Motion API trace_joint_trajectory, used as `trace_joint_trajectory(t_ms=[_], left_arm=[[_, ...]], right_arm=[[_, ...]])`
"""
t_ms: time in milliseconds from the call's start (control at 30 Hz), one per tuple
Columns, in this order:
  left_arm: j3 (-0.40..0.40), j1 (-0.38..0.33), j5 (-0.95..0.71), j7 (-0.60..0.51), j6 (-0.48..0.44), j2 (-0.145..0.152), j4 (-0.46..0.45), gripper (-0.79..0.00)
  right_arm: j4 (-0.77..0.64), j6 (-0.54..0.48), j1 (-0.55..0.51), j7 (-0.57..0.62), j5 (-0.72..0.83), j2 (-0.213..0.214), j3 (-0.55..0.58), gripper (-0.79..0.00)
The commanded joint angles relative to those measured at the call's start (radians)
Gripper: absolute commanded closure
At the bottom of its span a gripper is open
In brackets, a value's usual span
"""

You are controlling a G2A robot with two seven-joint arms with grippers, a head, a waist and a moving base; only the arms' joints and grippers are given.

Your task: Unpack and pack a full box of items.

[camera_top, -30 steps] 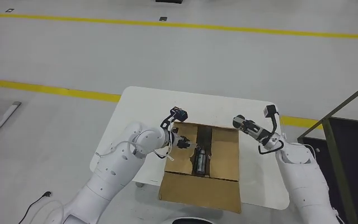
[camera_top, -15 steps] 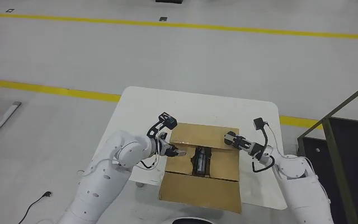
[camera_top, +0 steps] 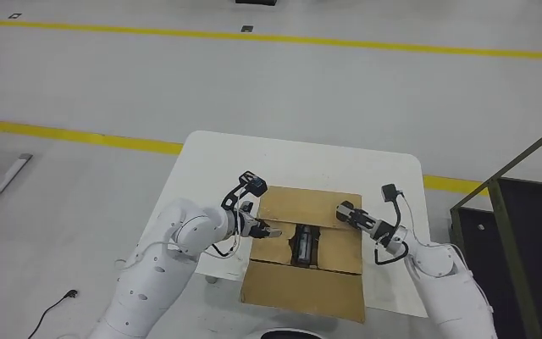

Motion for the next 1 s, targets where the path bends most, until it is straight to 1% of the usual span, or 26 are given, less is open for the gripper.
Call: trace_joint_trajectory(t_ms=[0, 67, 167, 233, 333, 433, 467, 867, 900, 967], left_arm=[[0.000, 0.005, -0.002, 0.017, 0.000, 0.000, -0.002, -0.785], [0.006, 0.013, 0.019, 0.041, -0.039, 0.003, -0.017, -0.785], [0.009, 0.031, 0.085, 0.050, -0.133, 0.013, -0.056, -0.785], [-0.006, 0.055, 0.119, 0.047, -0.201, 0.024, -0.083, -0.785], [-0.060, 0.107, 0.140, 0.055, -0.289, 0.044, -0.125, -0.785], [-0.132, 0.179, 0.131, 0.097, -0.396, 0.066, -0.180, -0.785], [-0.140, 0.187, 0.123, 0.102, -0.406, 0.068, -0.183, -0.785], [-0.140, 0.187, 0.123, 0.102, -0.406, 0.068, -0.183, -0.785], [-0.141, 0.188, 0.129, 0.131, -0.403, 0.068, -0.195, -0.785], [-0.130, 0.189, 0.162, 0.166, -0.453, 0.071, -0.218, -0.785]], right_arm=[[0.007, -0.006, 0.005, -0.004, 0.005, 0.000, -0.004, 0.000], [0.013, -0.015, 0.007, -0.005, 0.009, 0.000, -0.008, 0.000], [0.024, -0.025, 0.008, 0.001, 0.022, 0.000, -0.015, 0.000], [0.032, -0.030, 0.010, 0.007, 0.027, 0.000, -0.020, 0.000], [0.041, -0.035, 0.013, 0.013, 0.028, 0.000, -0.030, 0.000], [0.044, -0.039, 0.015, 0.017, 0.032, 0.000, -0.038, 0.000], [0.046, -0.040, 0.016, 0.017, 0.034, 0.000, -0.041, 0.000], [0.047, -0.057, 0.036, 0.033, 0.055, 0.000, -0.071, 0.000], [0.049, -0.058, 0.037, 0.035, 0.056, 0.000, -0.074, 0.000], [0.055, -0.059, 0.040, 0.037, 0.057, 0.001, -0.078, 0.000]])
